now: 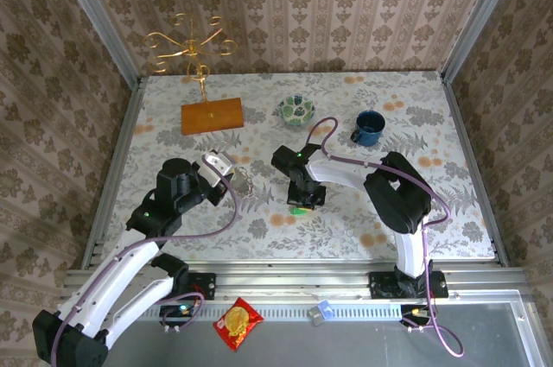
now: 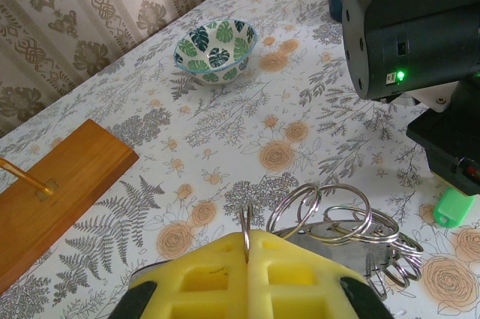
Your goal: Put the keys on the keyring
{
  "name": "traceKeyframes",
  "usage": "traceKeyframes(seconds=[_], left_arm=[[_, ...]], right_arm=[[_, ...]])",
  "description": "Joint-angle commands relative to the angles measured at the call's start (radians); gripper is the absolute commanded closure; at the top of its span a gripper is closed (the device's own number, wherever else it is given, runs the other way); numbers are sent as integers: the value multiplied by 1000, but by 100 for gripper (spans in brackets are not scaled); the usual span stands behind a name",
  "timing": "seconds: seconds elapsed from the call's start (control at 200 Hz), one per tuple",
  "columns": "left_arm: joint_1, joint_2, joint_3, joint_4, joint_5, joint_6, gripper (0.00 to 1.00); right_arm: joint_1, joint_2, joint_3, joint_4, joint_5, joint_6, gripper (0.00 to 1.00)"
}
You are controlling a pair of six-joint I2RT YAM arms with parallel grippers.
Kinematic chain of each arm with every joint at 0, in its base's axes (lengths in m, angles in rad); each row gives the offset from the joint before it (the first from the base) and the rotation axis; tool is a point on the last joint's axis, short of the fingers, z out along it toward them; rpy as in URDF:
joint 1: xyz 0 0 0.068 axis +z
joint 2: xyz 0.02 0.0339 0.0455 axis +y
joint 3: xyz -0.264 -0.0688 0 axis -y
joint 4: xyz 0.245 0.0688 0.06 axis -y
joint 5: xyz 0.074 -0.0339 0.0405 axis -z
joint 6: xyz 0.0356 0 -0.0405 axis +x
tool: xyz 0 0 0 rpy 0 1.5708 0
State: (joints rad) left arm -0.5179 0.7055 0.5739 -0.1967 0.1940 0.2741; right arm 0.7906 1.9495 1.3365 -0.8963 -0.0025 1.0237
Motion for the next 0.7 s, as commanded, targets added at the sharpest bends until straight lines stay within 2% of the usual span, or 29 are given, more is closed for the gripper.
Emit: traceKeyframes(seconds=[0.0,0.13,0.43,0.565,0.695], left_arm=[[-9,-12,41,8,-4,17,100],[-10,-11,43,5,-3,20,100],[-20,-8,56,2,35,28,100],[-38,2,69,-7,86,39,100],[-59,15,92,-15,172,27,100]], right_arm=[[8,-47,9,-32,42,-17,100],[9,-134,-33,21,40,-79,100],[-7,-495,-255,319,-31,-427,100],[-38,-635,-314,430,-108,-586,100],[-99,-704,-334,495,-254,-732,100]])
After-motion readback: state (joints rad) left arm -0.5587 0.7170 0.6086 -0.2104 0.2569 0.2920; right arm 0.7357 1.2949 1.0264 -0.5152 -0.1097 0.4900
